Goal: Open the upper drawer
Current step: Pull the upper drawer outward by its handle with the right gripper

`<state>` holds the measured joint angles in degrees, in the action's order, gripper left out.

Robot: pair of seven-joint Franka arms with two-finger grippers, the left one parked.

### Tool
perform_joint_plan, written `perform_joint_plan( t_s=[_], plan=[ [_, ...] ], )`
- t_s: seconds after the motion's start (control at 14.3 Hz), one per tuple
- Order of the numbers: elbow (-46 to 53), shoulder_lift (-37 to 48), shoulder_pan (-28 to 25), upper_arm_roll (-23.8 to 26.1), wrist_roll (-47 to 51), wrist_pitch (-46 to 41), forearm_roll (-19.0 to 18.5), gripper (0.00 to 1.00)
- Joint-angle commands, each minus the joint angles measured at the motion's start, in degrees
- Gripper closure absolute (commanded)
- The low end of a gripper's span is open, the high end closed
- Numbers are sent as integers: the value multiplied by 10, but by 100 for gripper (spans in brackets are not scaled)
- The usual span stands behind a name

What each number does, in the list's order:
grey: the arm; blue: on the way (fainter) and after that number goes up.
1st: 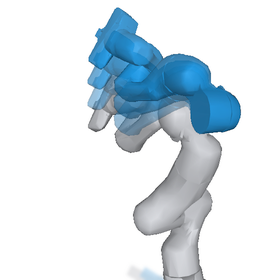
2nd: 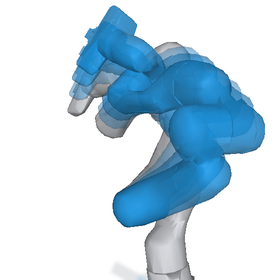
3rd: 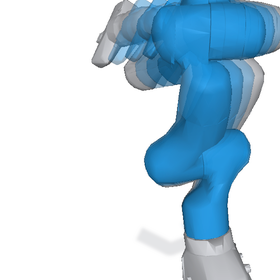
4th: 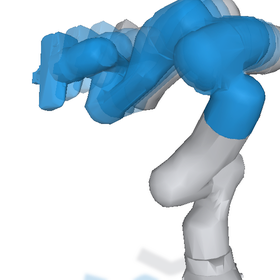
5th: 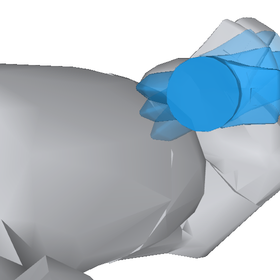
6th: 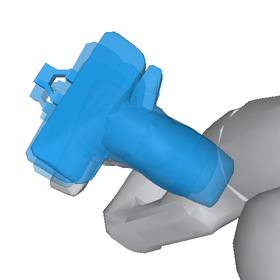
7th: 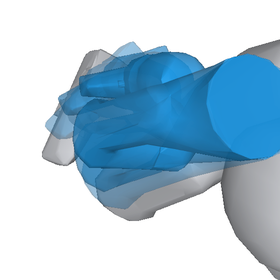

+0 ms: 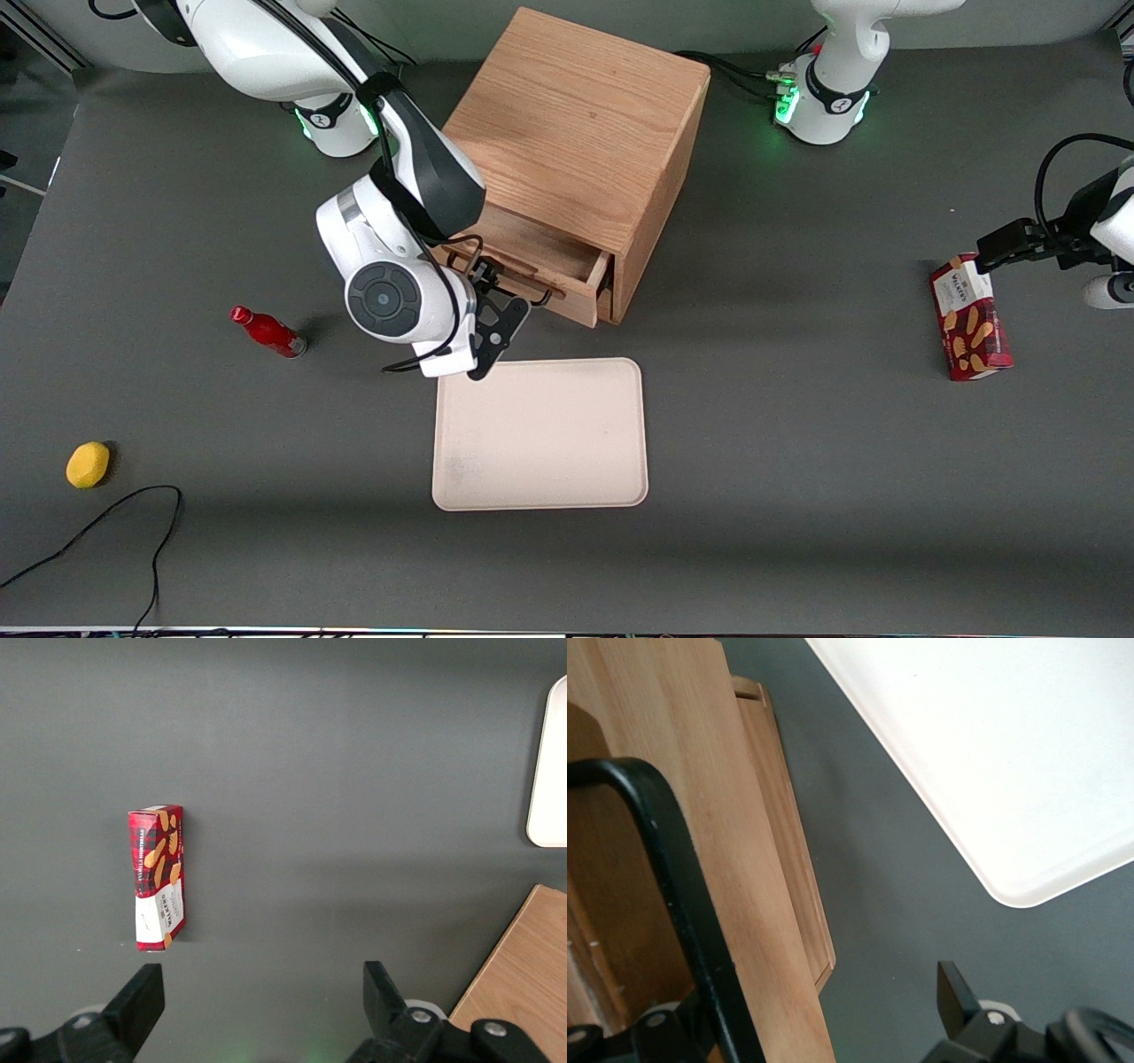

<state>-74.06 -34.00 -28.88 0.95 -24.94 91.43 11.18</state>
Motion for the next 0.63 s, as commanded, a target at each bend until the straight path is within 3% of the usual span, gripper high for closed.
perform_joint_plan(
  t_s=[0.0, 0.56],
  plan=[
    [23, -14, 9, -2, -11, -3, 10, 0],
    [43, -25, 33, -2, -7, 10, 11, 0]
  ],
)
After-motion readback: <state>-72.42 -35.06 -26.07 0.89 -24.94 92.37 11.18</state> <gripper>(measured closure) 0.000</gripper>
